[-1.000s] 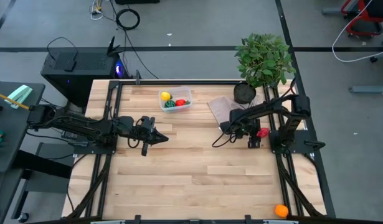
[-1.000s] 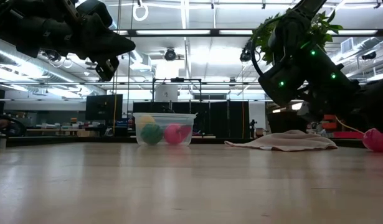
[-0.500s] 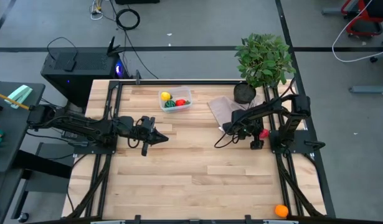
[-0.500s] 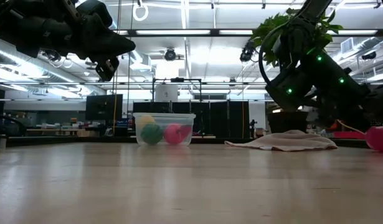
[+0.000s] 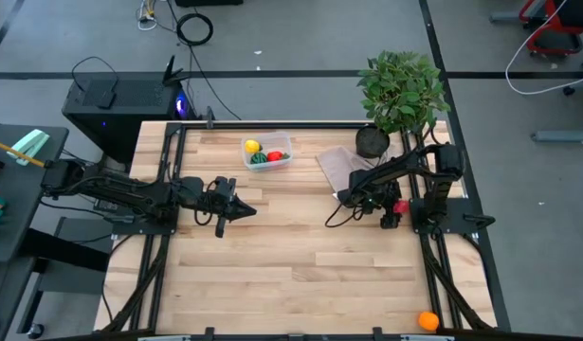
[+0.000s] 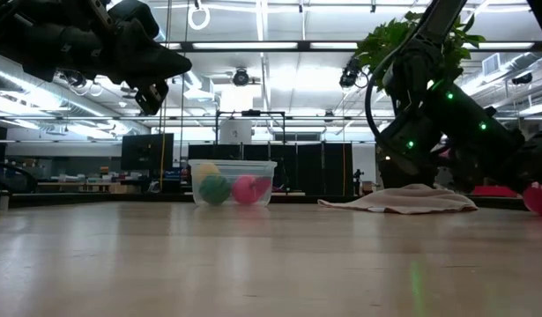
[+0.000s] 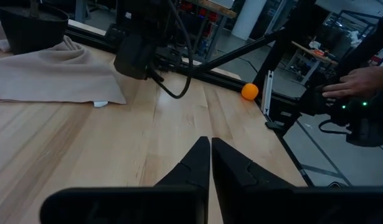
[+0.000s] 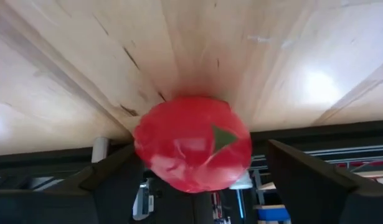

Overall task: Pick and placing Produce into tupperware
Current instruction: Put the pink dragon fruit into the container

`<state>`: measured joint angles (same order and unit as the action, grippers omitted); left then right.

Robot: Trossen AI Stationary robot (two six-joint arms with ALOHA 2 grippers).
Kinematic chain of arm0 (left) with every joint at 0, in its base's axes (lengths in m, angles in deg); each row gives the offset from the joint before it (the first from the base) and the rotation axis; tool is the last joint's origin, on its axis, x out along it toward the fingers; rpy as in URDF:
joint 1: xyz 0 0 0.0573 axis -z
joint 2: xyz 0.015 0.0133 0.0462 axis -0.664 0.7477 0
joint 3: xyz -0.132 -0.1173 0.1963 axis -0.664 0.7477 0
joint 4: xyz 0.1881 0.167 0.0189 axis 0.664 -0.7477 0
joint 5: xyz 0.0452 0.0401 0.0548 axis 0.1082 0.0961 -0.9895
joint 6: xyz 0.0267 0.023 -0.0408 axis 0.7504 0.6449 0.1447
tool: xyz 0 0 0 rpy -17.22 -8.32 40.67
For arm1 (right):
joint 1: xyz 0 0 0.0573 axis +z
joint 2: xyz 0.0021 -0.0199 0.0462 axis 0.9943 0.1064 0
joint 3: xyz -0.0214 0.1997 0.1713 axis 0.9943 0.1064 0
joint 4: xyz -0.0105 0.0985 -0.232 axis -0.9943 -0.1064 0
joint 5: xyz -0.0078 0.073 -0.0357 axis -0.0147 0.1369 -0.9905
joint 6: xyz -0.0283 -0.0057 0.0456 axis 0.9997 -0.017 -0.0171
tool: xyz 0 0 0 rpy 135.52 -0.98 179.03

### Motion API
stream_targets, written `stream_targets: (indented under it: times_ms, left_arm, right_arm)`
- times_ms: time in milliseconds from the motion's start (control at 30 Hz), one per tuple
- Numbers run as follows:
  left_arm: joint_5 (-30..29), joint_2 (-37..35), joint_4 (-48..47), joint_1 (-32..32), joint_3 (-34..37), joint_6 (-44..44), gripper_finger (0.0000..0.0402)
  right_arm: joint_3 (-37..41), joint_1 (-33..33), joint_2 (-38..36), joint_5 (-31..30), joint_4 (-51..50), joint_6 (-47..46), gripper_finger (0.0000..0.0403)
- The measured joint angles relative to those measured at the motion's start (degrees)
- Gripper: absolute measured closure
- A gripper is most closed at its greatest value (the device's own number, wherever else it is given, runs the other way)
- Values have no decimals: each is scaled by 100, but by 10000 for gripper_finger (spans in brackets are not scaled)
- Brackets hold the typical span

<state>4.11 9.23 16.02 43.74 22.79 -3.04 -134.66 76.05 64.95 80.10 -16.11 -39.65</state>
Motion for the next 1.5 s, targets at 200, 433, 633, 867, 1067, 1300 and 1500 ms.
stream_targets:
  times_ms: [200, 433, 633, 867, 1067, 1300, 1500]
  left_arm:
    - [0, 0, -4, 0, 0, -1, 393]
    - [0, -1, -4, 0, 0, -2, 383]
    - [0, 0, -4, 0, 0, -1, 377]
    - [1, -1, -11, -2, 0, 1, 394]
    - [0, -2, -12, -4, 0, 1, 379]
    - [283, 0, -13, 68, 0, -115, 384]
    - [428, -55, -29, 446, 2, -187, 394]
  right_arm:
    - [-1, 3, -3, -1, -19, -22, 119]
    - [-29, 18, -7, -18, -41, -17, 166]
    - [-276, 16, -3, -18, -193, -269, 161]
    - [-879, 41, -263, 230, -562, -787, 175]
    - [-1928, 496, -459, 770, -487, -1074, 172]
    - [-3342, 1189, -460, 738, 775, -1405, 173]
    - [-3861, 1125, -462, -46, 2239, -1655, 172]
